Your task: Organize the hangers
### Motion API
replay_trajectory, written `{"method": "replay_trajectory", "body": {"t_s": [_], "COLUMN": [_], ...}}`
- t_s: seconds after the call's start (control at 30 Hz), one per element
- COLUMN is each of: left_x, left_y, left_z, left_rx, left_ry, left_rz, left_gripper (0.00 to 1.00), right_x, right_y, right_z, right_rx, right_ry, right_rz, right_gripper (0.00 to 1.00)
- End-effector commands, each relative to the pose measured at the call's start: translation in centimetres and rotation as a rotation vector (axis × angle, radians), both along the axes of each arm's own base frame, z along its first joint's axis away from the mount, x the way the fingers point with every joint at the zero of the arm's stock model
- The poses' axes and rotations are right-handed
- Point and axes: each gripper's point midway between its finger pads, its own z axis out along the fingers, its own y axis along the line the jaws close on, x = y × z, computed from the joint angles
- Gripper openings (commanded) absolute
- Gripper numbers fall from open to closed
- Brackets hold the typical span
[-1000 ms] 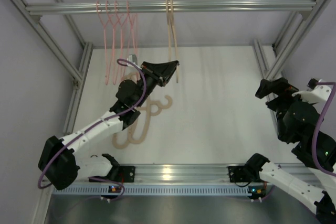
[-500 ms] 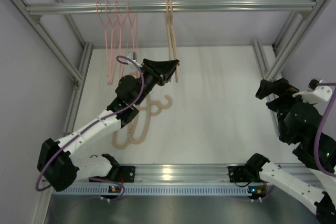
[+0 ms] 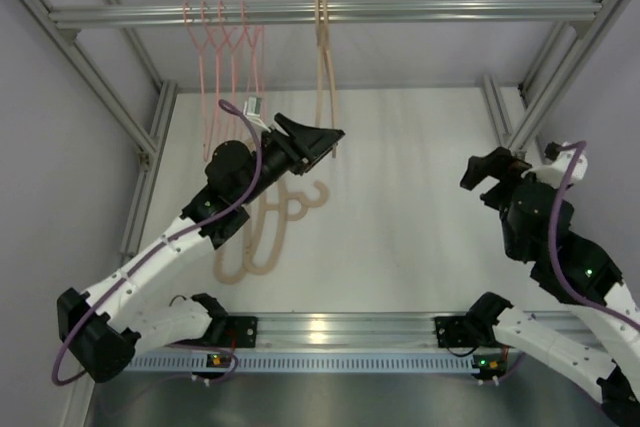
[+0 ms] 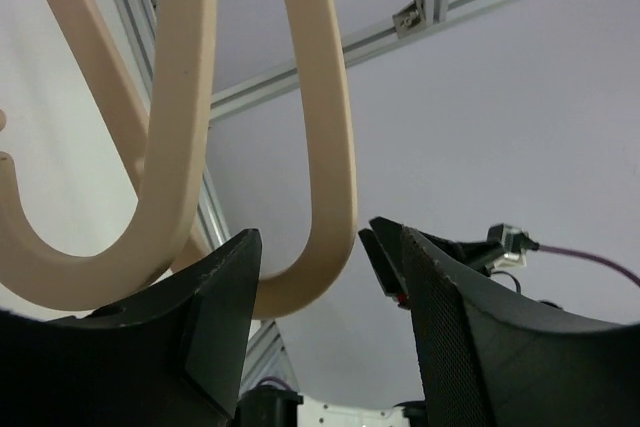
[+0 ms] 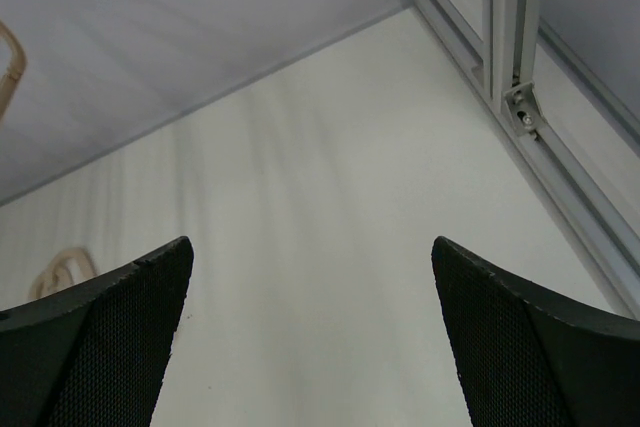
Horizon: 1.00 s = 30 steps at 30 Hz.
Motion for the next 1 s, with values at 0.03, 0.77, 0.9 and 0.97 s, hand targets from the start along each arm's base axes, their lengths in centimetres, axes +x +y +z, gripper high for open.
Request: {"method": "replay_trajectory", "body": {"t_s": [0.03, 0.77, 0.9, 0.97], "left_x": [-2.1, -6.2, -7.1, -7.5], "left_y": [1.8, 11.8, 10.8, 10.1], "left_z": [1.5, -12.2, -18.4, -20.2], "left_rx": [0.128, 0.679, 0.770, 0.828], "left_ry": [-0.091, 0.122, 0.241, 0.253], "left_rz": [0.000, 0.201, 0.176, 0.228], "left_gripper": [0.65, 0.66, 0.63, 0.64], "right_x": [1.6, 4.3, 4.8, 4.9], "right_y": [2.3, 4.8, 4.8, 4.8], "right_z": [-3.3, -8.0, -8.5, -8.5], "right_rx": [-0.004, -0.050, -0.054, -0.043], "right_ry": [0.073, 0.133, 0.133, 0.132], "right_rz": [0.040, 0.068, 0.069, 0.078], "right_gripper": [1.00, 0.99, 0.99, 0.99]}}
